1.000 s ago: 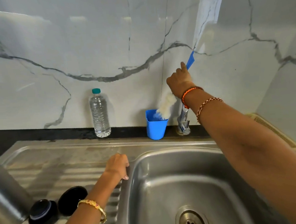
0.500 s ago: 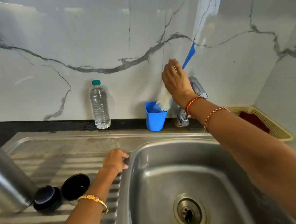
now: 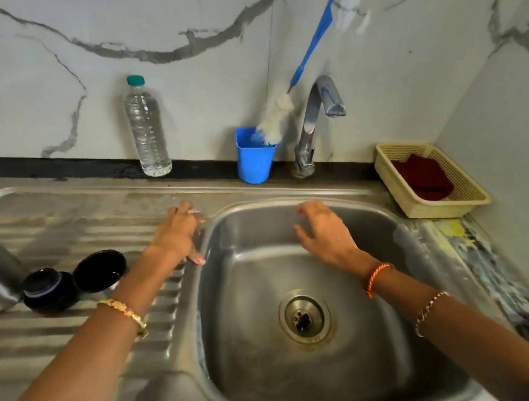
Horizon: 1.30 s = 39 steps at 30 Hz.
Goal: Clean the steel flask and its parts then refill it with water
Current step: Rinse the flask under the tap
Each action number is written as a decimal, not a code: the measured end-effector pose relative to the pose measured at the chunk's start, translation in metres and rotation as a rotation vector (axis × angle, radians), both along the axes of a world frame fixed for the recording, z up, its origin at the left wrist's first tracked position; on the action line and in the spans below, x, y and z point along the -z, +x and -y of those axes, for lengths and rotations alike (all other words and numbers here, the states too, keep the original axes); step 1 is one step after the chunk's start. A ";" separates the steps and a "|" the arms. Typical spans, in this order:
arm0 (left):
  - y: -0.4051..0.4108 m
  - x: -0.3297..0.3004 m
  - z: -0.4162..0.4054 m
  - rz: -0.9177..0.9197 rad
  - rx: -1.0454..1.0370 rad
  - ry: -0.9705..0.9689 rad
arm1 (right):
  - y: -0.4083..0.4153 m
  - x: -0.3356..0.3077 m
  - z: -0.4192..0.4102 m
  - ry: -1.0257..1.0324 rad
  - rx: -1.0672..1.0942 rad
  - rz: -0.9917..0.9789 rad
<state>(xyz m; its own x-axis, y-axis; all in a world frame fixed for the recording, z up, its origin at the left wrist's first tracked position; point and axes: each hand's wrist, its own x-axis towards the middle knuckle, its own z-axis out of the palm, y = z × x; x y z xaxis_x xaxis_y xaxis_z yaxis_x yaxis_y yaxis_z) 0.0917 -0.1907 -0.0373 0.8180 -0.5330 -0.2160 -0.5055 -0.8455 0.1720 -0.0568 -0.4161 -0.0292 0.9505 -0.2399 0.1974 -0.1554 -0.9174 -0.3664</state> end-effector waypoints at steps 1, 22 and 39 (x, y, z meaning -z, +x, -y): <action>0.000 0.003 -0.002 0.011 0.007 0.008 | 0.009 0.004 0.009 0.225 0.157 0.005; 0.003 0.008 0.007 -0.139 -0.149 -0.086 | 0.128 -0.008 0.068 2.300 0.495 0.479; 0.009 0.011 -0.001 -0.101 -0.021 -0.009 | 0.133 0.004 0.077 2.139 0.511 0.399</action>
<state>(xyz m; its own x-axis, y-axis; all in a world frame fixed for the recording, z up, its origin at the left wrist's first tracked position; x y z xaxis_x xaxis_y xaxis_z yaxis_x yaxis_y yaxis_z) 0.1011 -0.1898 -0.0487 0.8031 -0.5185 -0.2935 -0.4676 -0.8538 0.2289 0.0759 -0.4934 -0.0330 0.7468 -0.4340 -0.5039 0.1352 0.8409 -0.5240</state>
